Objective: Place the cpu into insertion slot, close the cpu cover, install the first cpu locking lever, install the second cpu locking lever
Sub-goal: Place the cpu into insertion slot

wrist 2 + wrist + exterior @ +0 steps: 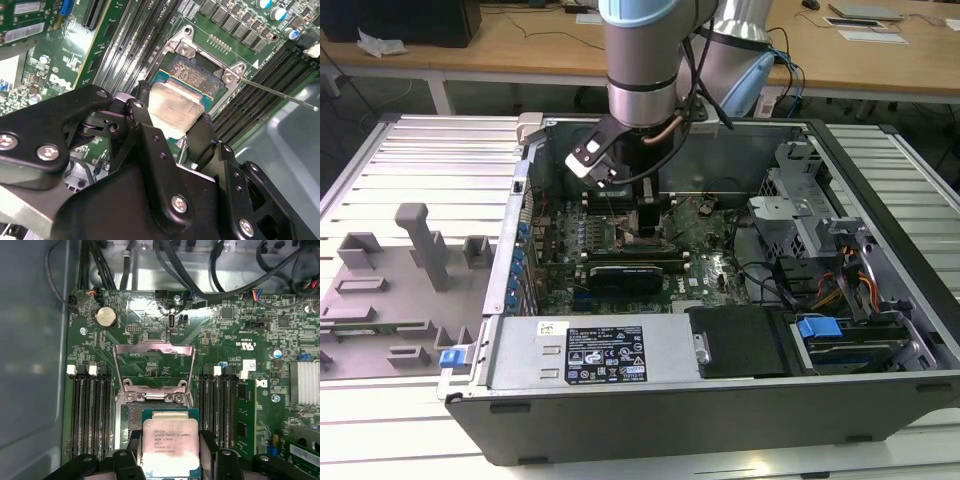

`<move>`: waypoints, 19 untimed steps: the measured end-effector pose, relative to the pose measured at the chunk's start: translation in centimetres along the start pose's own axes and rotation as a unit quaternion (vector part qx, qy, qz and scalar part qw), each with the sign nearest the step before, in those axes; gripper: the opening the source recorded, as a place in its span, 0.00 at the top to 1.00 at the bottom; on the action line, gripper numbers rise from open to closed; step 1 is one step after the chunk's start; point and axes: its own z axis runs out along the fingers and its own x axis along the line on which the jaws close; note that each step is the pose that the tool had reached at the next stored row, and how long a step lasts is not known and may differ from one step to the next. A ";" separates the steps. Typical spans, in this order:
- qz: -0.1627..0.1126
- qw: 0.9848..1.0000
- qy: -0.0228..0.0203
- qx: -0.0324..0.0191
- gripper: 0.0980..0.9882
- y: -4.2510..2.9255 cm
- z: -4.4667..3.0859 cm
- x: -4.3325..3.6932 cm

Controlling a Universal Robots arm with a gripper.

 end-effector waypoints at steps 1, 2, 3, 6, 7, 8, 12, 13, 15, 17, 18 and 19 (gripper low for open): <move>0.000 1.000 0.000 0.000 0.50 -0.02 0.27 0.01; 0.001 1.000 0.000 0.000 0.50 -0.06 0.54 0.06; 0.001 1.000 0.000 0.000 0.50 -0.06 0.71 0.16; 0.003 1.000 0.000 0.000 0.50 -0.27 1.32 0.79; 0.003 1.000 0.000 0.000 0.50 -0.41 1.47 0.90; 0.003 1.000 0.000 0.000 0.50 -0.46 1.56 0.93; 0.002 1.000 0.000 0.000 0.50 -0.55 2.27 0.95; 0.003 1.000 0.000 0.000 0.50 -0.56 2.37 0.95; 0.004 1.000 0.000 0.000 0.50 -0.57 2.44 0.95; 0.004 1.000 0.000 0.000 0.50 -0.57 2.51 0.96; 0.004 1.000 0.000 -0.001 0.50 -0.58 2.57 0.95; 0.004 1.000 0.001 -0.001 0.50 -0.58 2.60 0.95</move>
